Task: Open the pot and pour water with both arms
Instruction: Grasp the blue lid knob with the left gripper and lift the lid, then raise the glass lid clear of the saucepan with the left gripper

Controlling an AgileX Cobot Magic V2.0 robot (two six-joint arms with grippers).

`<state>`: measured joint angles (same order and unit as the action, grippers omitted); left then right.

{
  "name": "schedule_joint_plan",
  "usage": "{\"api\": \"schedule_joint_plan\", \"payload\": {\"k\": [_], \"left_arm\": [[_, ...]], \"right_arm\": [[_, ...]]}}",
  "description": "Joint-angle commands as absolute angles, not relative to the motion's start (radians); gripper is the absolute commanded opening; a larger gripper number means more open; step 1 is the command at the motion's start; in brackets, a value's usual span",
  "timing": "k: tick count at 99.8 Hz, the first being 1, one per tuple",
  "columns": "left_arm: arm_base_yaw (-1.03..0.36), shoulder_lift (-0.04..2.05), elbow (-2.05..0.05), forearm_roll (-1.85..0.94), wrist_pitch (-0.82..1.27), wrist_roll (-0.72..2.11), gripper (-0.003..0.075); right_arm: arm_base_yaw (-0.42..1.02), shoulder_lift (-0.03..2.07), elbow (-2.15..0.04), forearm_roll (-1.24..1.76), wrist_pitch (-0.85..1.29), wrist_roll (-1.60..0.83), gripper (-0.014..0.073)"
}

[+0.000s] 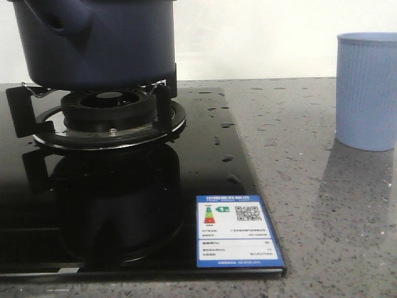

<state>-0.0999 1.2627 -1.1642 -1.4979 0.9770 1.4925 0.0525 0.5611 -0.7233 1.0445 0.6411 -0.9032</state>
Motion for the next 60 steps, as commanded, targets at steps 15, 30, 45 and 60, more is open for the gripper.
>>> {"api": "schedule_joint_plan", "payload": {"k": [15,30,45,60], "left_arm": [[-0.063,1.277,-1.208,-1.473,0.995,1.655,0.0592],[-0.063,1.291,-1.208,-1.476,0.955,1.631,0.0646],[-0.063,1.331,-1.208,-1.480,0.948,1.636,0.0617],[-0.063,1.393,-1.208,-1.480,0.931,1.642,0.0617]], "right_arm": [[0.074,0.574,-0.761,1.076,0.610,-0.914,0.0624],[0.081,0.574,-0.761,1.053,0.606,-0.914,0.0624],[0.083,0.574,-0.761,1.049,0.606,-0.914,0.0624],[0.085,0.574,-0.761,1.049,0.604,-0.914,0.0624]]}}
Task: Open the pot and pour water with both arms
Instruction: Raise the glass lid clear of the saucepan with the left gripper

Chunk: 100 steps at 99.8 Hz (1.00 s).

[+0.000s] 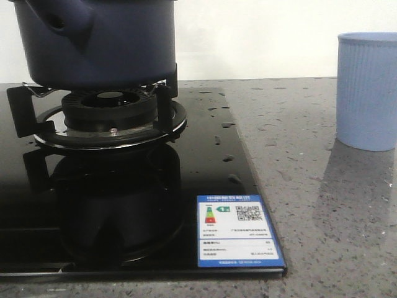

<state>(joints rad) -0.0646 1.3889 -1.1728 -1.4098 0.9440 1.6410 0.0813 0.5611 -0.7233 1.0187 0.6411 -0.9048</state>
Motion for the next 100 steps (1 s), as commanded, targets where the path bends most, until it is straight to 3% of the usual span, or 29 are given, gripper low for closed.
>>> {"api": "schedule_joint_plan", "payload": {"k": [1,47,100], "left_arm": [[-0.063,1.395,-1.208,-1.480,0.931,1.645,0.0617],[-0.071,1.478,-1.208,-1.503,0.985,1.692,0.0615],[-0.107,1.543,-1.208,-1.588,0.959,1.724,0.0482]], "right_arm": [[0.085,0.574,-0.761,1.049,0.604,-0.914,0.0624],[0.085,0.575,-0.761,1.049,0.604,-0.914,0.0624],[0.085,0.575,-0.761,1.049,0.598,-0.914,0.0624]]}}
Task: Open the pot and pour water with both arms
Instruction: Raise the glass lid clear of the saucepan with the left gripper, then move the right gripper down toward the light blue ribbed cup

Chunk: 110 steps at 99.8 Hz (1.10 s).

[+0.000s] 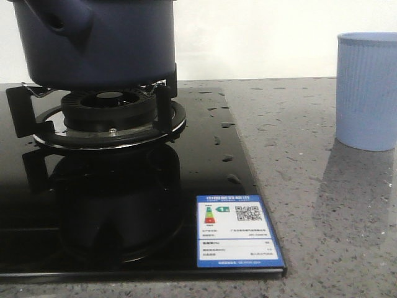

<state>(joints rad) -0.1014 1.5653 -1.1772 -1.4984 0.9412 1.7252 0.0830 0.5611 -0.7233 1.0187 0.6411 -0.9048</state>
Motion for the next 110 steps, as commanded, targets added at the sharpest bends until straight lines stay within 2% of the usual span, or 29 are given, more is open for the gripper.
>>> {"api": "schedule_joint_plan", "payload": {"k": [1,31,57,78,88,110], "left_arm": [[-0.107,1.543,-1.208,-1.587,0.959,1.724,0.0475],[-0.107,1.540,-1.208,-1.632,0.961,1.724,0.0272],[-0.073,1.486,-1.220,-1.758,0.964,1.726,0.0270],[-0.020,1.362,-1.220,-1.756,0.966,1.704,0.0270],[0.004,1.302,-1.220,-1.753,0.964,1.655,0.0270],[0.018,1.189,-1.220,-1.687,0.957,1.615,0.0270]], "right_arm": [[0.085,0.575,-0.761,1.049,0.598,-0.914,0.0624],[0.085,0.575,-0.761,1.049,0.596,-0.914,0.0624],[0.085,0.575,-0.761,0.974,0.446,-0.914,0.0624],[0.078,0.575,-0.761,0.783,0.283,-0.914,0.0624],[0.059,0.575,-0.754,0.657,0.286,-0.895,0.0624],[0.020,0.575,-0.637,0.612,0.301,-0.777,0.0624]]}}
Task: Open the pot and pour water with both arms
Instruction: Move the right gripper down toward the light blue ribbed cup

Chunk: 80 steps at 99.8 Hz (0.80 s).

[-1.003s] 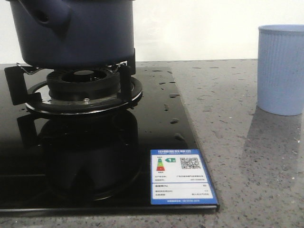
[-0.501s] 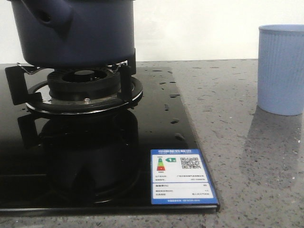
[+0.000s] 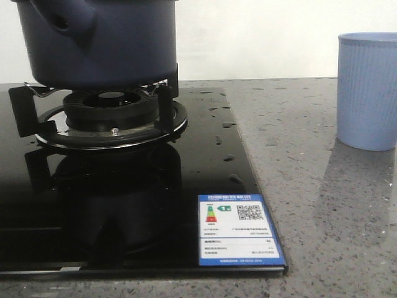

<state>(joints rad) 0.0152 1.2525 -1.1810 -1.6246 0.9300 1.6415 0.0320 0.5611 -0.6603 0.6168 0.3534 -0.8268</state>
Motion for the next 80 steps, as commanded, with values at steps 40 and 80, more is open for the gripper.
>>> {"api": "schedule_joint_plan", "payload": {"k": [40,80], "left_arm": [[0.016,1.147,-1.220,-1.700,0.961,1.584,0.0270],[0.016,1.147,-1.220,-1.704,0.961,1.584,0.0270]], "right_arm": [[0.024,0.595,-0.491,0.834,0.296,-0.737,0.0568],[0.024,0.675,-0.495,0.920,0.276,-0.949,0.0447]]}}
